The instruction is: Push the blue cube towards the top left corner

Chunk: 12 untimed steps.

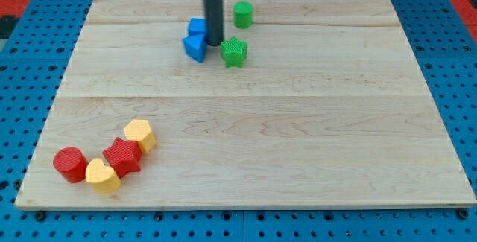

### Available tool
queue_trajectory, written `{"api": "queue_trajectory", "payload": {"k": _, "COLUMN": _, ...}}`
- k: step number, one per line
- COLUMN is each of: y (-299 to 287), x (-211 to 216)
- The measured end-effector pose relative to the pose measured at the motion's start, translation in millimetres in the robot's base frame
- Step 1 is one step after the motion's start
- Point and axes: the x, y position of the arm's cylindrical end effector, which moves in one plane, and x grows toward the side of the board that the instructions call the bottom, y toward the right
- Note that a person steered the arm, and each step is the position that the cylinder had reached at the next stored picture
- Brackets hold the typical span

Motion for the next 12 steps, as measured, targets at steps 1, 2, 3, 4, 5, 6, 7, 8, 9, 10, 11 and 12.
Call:
{"api": "queue_trajectory", "payload": {"k": 1, "y": -5, "x": -30}}
{"api": "queue_trajectory", "payload": {"k": 2, "y": -89, "x": -42}}
{"api": "queue_trajectory", "payload": {"k": 3, "y": -131, "x": -27}}
{"api": "queue_trajectory", "payload": {"k": 4, "y": -124, "x": 37}}
{"api": "queue_trajectory", "payload": {"k": 5, "y": -134, "x": 62}}
{"api": "queue_trajectory", "payload": {"k": 6, "y": -157, "x": 22}}
{"api": "queue_trajectory", "payload": {"k": 7, "y": -157, "x": -19}}
{"api": "queue_trajectory", "payload": {"k": 8, "y": -163, "x": -9}}
{"api": "queue_trajectory", "payload": {"k": 9, "y": -220, "x": -14}}
{"api": "queue_trajectory", "payload": {"k": 10, "y": -229, "x": -28}}
{"api": "queue_trajectory", "payload": {"k": 11, "y": -201, "x": -30}}
{"api": "queue_trajectory", "payload": {"k": 12, "y": -198, "x": -31}}
